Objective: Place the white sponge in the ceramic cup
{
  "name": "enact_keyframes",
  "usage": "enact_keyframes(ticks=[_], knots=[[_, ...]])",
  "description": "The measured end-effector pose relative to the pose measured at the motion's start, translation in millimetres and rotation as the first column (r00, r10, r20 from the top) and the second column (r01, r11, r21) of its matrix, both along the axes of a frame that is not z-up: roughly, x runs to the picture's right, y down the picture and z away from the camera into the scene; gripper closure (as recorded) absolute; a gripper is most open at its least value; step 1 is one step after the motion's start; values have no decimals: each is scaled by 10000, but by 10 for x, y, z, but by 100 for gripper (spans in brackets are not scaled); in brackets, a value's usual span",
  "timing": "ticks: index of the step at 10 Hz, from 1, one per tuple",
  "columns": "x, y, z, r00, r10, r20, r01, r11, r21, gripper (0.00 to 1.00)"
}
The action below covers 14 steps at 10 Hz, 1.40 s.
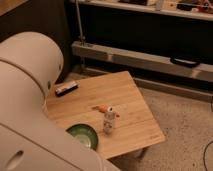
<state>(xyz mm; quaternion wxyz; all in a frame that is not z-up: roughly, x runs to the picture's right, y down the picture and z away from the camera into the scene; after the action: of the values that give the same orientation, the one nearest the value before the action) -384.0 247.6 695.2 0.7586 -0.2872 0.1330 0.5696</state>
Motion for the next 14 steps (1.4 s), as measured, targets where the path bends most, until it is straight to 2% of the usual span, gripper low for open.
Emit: enact_keyframes(ticks=[2,6,8,9,11,14], knots=[[-50,-106,-47,9998,67,196,-76,9988,484,43],[-170,-575,-71,10000,47,52,-50,9975,699,43],[-195,-601,-43,9999,9,-163,1,9981,619,41],[-169,-590,-26,9993,-29,-363,49,9985,550,31],[-152,-570,-12,9979,-90,-649,119,9989,451,20],[-133,-562,2,9961,-89,-873,122,9992,376,20]])
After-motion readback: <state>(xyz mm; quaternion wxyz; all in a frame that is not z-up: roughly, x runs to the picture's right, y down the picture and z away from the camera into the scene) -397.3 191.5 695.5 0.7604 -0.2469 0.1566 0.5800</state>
